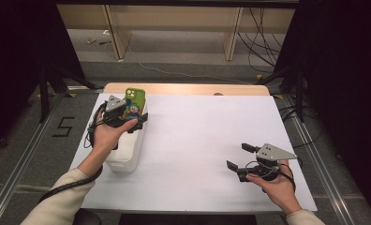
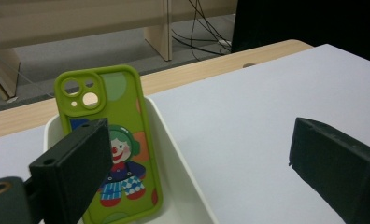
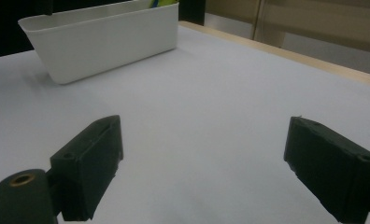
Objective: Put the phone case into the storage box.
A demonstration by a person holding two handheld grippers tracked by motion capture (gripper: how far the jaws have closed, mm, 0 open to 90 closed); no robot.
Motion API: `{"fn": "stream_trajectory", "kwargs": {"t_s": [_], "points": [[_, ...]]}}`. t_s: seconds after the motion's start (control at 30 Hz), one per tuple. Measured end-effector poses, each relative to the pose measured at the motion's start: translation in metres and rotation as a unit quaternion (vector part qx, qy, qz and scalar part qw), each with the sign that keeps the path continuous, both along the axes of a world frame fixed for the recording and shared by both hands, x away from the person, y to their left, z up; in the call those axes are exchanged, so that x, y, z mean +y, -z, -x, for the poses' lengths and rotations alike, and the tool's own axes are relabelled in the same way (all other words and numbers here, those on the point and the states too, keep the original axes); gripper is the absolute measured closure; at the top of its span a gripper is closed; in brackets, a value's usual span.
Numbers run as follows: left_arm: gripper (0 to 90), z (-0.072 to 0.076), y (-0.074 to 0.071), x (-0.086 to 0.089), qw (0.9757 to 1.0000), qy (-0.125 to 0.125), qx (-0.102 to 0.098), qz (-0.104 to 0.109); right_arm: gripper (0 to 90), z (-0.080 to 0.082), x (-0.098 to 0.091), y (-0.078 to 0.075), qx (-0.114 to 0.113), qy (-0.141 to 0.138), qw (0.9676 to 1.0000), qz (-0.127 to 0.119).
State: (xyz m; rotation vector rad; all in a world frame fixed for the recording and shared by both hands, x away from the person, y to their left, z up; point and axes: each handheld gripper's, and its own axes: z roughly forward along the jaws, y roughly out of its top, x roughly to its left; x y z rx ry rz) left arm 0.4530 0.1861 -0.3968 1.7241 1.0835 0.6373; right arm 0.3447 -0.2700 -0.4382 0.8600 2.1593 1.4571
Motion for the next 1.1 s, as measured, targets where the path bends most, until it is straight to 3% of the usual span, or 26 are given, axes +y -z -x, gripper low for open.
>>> {"fn": "stream_trajectory", "kwargs": {"t_s": [0.7, 1.1], "points": [[8.2, 0.052, -0.004, -0.008, 0.9983, 0.052, -0.023, 0.012, 12.8, 0.000, 0.000, 0.000, -0.002, -0.002, 1.0000, -0.002], [8.2, 0.071, 0.002, -0.012, 0.9963, 0.080, -0.028, 0.013, 12.8, 0.000, 0.000, -0.001, -0.004, -0.001, 1.0000, -0.003]]}}
